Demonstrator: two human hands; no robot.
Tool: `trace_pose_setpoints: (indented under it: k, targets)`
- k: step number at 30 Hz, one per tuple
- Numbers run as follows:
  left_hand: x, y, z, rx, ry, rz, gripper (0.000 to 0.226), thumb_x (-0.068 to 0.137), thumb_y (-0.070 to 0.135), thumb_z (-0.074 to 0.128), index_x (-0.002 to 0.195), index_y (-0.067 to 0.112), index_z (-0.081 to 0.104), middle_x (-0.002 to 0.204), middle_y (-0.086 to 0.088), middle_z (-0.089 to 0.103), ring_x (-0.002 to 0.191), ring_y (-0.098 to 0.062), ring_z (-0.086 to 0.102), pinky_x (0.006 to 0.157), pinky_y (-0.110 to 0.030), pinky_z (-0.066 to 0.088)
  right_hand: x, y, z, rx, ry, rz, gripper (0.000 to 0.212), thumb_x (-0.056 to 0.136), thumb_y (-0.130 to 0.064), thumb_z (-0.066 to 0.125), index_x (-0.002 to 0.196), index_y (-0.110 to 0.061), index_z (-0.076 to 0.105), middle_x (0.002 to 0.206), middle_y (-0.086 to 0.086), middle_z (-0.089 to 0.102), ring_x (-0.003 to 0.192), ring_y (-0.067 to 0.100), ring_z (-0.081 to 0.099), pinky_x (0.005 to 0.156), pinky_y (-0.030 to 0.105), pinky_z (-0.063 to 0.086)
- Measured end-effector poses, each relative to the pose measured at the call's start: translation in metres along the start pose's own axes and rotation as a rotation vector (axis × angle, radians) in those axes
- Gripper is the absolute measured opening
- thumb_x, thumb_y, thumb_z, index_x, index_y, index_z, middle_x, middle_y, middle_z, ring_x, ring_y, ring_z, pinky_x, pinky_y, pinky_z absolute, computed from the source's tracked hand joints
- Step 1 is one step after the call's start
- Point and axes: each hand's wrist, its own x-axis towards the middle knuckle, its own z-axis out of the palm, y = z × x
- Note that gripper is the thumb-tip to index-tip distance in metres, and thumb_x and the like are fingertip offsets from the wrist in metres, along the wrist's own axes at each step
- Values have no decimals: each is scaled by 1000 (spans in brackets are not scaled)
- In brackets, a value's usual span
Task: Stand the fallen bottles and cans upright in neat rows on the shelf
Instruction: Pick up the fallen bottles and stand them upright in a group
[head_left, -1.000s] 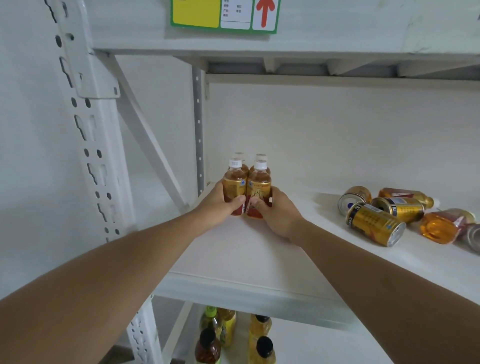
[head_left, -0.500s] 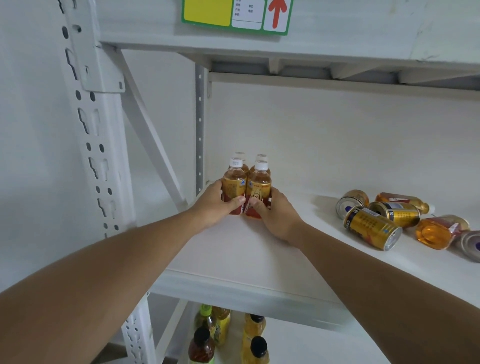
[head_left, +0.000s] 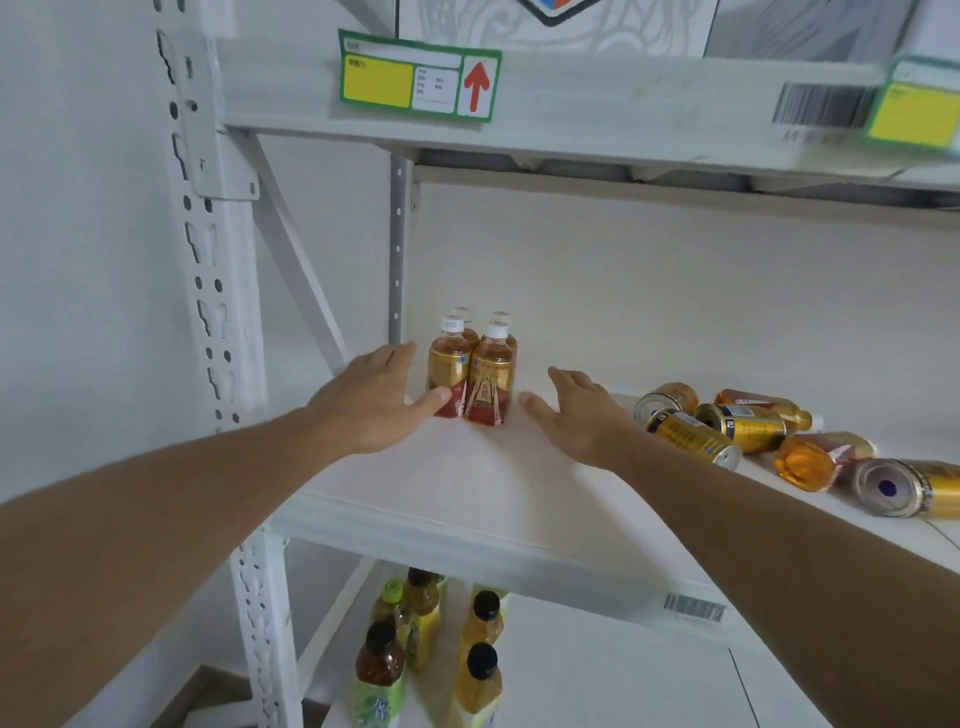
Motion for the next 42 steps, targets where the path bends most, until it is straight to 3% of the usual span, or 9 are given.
trace_pose_setpoints:
  k: [5,10,16,19,22,26,30,35,42]
  targets:
    - [-36,50,-9,40,55,-20,92,91,91,31,164,35,25,164,0,44,149,-26,44,112,-53,46,-47,21,-30,-20,-9,-97,82,105,-67,36,167,-15,24,171,12,31,155,34,31,124,50,29]
    - [-64,127,-8,5,93,-34,76,95,83,36,156,37,37,156,-2,53,136,-28,57,105,-53,52,-96,66,-75,-41,15,-185,80,105,-67,35,167,-16,28,169,12,35,154,35,32,123,47,27]
    - [-87,219,9,-22,28,-3,92,84,98,27,150,35,42,159,-1,47,139,-29,53,108,-57,49,-146,137,-116,-39,13,-207,68,106,-60,41,159,-18,43,160,11,47,147,34,41,115,43,33]
    - [-89,258,19,11,15,25,99,89,94,29,167,34,24,175,1,27,157,-27,34,118,-55,41,-167,169,-133,-43,10,-148,70,103,-63,43,160,-23,40,161,10,45,150,33,39,116,45,33]
    - [-83,287,24,9,37,83,97,93,89,31,169,31,20,177,0,24,160,-26,28,119,-52,38,-180,196,-147,-47,57,-76,68,101,-64,45,158,-27,44,164,4,43,154,29,34,121,46,31]
    - [-71,313,32,-27,-22,159,96,95,84,36,170,27,19,177,-1,22,161,-26,25,123,-53,34,-197,226,-160,-44,68,10,61,101,-59,48,154,-28,48,150,6,53,136,32,49,103,39,40]
    - [-60,334,45,-119,-23,212,85,98,75,44,167,28,26,171,1,32,155,-24,32,116,-47,38,-206,254,-169,-74,51,106,58,99,-58,48,146,-25,55,137,7,58,128,31,55,102,45,47]
    - [-58,367,82,-42,-32,379,85,96,80,40,163,29,30,168,1,38,150,-27,40,111,-46,43,-216,284,-166,-69,138,220,64,102,-57,48,154,-19,49,152,10,54,138,31,50,107,42,41]
    - [-30,386,97,-74,-51,374,80,98,73,44,161,25,36,162,0,43,147,-26,43,107,-44,42,-217,310,-170,-83,150,229,63,104,-54,49,157,-20,45,157,10,49,141,31,48,108,41,39]
